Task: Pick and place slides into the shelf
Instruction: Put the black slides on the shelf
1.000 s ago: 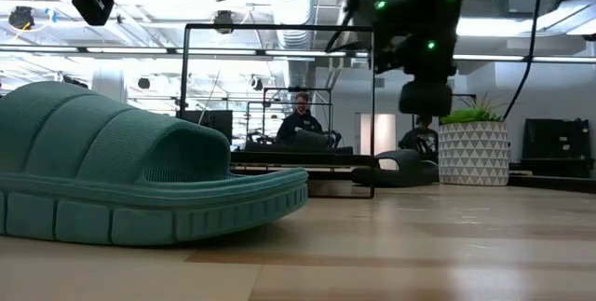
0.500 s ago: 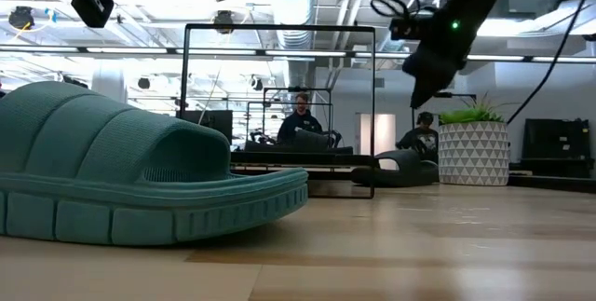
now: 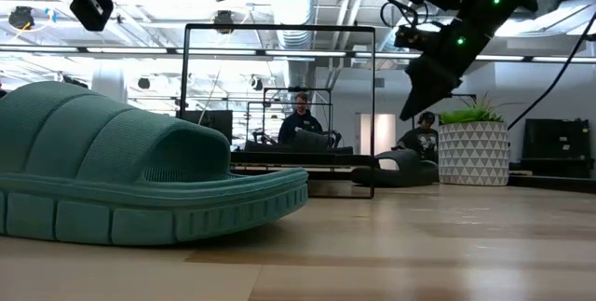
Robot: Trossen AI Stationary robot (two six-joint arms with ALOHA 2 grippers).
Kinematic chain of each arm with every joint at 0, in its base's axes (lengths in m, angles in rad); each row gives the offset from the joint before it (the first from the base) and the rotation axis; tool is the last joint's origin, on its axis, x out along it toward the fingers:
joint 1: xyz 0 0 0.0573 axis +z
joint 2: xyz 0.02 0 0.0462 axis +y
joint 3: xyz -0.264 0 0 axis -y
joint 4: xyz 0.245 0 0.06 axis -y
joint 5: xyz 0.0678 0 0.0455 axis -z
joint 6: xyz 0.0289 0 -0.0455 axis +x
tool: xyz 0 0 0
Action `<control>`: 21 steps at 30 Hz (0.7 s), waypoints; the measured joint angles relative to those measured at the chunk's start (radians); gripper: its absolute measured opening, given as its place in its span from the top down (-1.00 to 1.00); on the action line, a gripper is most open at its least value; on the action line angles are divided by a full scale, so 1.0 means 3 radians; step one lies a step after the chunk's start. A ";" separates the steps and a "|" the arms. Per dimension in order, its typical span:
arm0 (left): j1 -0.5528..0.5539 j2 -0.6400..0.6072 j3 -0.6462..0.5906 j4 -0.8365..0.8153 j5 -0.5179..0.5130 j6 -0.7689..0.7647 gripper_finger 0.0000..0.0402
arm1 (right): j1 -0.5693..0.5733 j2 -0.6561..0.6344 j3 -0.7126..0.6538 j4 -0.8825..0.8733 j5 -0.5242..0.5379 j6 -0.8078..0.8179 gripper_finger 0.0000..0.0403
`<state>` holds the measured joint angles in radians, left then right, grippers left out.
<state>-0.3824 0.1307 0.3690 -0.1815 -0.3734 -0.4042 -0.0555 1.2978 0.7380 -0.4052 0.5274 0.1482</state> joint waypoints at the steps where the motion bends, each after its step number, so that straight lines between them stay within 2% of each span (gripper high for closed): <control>1: 0.0000 0.0000 0.0024 -0.0005 -0.0002 0.0001 0.97 | -0.0003 0.0025 -0.0035 0.0128 0.0007 0.0001 0.42; 5: 0.0000 -0.0003 0.0253 -0.0327 -0.0005 -0.0001 0.97 | -0.0063 0.0078 -0.0204 0.0426 0.0062 0.0123 0.42; 10: 0.0000 -0.0001 0.0704 -0.1015 -0.0006 0.0003 0.97 | -0.0107 0.0149 -0.0208 0.0570 0.0090 0.0463 0.38; 16: 0.0000 -0.0003 0.1264 -0.1790 0.0116 0.0000 0.97 | -0.0029 0.0151 -0.0121 0.0612 0.0100 0.1076 0.23; 21: 0.0000 -0.0001 0.1598 -0.2304 0.0206 0.0003 0.97 | 0.0011 0.0417 -0.0042 0.0573 0.0076 0.1297 0.09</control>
<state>-0.3824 0.1303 0.8485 -0.8727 -0.3115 -0.4034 -0.0522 1.4228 0.7255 -0.2333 0.5504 0.5374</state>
